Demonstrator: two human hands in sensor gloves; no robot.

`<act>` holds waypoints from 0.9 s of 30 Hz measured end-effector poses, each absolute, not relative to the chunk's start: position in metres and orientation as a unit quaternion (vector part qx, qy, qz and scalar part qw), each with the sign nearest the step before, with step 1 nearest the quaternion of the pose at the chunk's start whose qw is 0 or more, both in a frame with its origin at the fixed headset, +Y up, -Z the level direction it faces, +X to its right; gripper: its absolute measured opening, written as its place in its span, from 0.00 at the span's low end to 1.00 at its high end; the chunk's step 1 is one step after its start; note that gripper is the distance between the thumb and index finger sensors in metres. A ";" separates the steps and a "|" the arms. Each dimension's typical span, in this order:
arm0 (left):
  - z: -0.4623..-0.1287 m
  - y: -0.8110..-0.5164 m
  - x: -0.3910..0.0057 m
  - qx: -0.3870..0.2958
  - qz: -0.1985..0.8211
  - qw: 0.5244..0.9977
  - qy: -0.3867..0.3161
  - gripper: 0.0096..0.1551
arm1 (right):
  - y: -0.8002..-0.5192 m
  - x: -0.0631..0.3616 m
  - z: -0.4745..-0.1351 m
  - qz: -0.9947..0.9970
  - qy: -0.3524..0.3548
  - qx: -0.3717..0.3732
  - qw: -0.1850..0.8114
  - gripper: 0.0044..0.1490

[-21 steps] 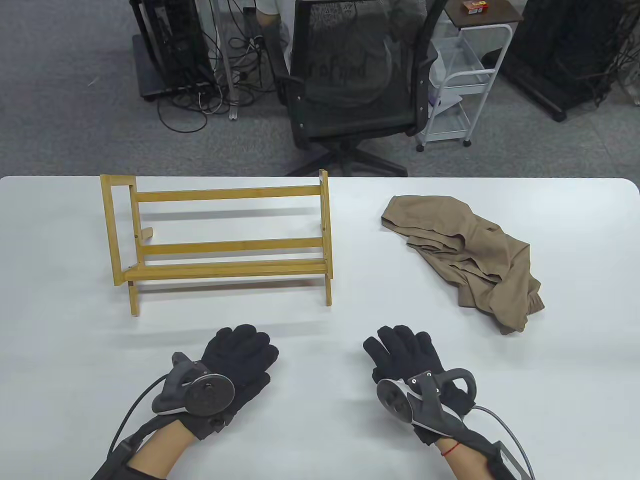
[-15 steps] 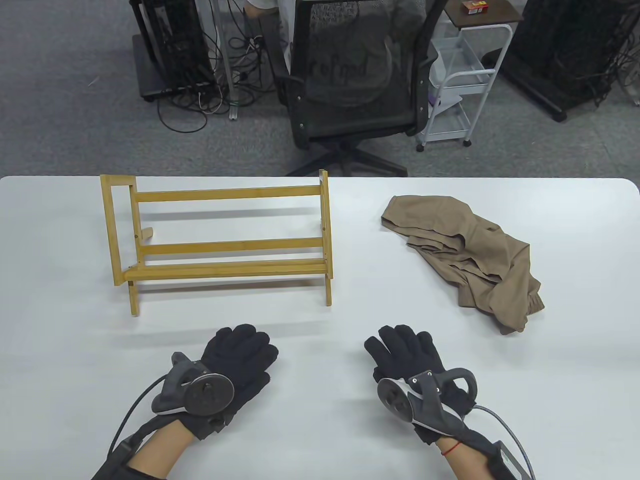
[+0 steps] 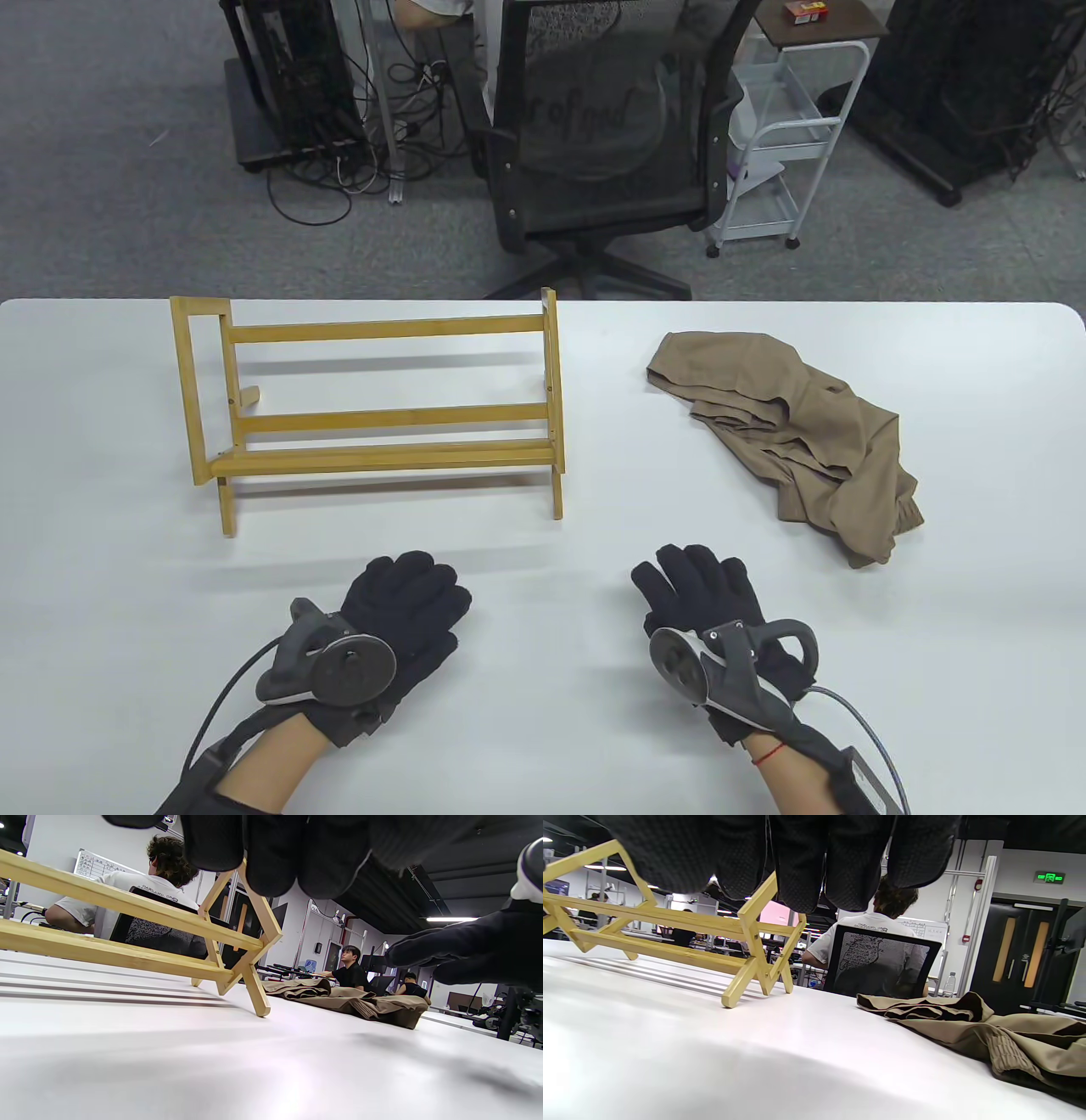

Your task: Hang shorts on book rack

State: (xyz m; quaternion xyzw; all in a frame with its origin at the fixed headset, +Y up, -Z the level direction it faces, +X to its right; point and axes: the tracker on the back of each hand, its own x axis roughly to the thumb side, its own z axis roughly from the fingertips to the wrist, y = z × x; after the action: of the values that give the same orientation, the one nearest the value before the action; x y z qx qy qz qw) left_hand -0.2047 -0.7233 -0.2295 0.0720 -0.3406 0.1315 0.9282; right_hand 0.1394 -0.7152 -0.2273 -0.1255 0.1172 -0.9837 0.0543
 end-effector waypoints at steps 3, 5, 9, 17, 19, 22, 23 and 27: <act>-0.229 -0.723 -0.205 0.072 0.133 0.928 -0.341 0.30 | -0.715 0.145 -0.232 -0.985 0.121 -0.110 0.061 0.35; -0.229 -0.723 -0.205 0.072 0.133 0.927 -0.342 0.31 | -0.715 0.151 -0.235 -0.985 0.124 -0.097 0.064 0.35; -0.229 -0.724 -0.204 0.072 0.134 0.927 -0.344 0.31 | -0.713 0.162 -0.242 -0.986 0.133 -0.069 0.070 0.35; -0.228 -0.723 -0.204 0.079 0.134 0.926 -0.345 0.30 | -0.708 0.183 -0.256 -0.989 0.133 -0.017 0.067 0.36; -0.228 -0.723 -0.204 0.080 0.134 0.926 -0.344 0.31 | -0.708 0.189 -0.261 -0.990 0.129 -0.007 0.063 0.36; -0.227 -0.722 -0.204 0.083 0.134 0.925 -0.345 0.30 | -0.711 0.201 -0.269 -0.990 0.123 0.011 0.066 0.36; -0.227 -0.722 -0.204 0.085 0.134 0.925 -0.346 0.31 | -0.712 0.205 -0.273 -0.990 0.120 0.019 0.071 0.36; -0.228 -0.722 -0.205 0.088 0.137 0.925 -0.344 0.30 | -0.716 0.223 -0.285 -0.991 0.106 0.052 0.062 0.35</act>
State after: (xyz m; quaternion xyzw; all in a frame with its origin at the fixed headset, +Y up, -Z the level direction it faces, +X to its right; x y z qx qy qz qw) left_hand -0.2047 -0.7217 -0.2281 0.0876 -0.3438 0.1367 0.9249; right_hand 0.2231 -0.7161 -0.2855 0.0520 0.1056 -0.9911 0.0616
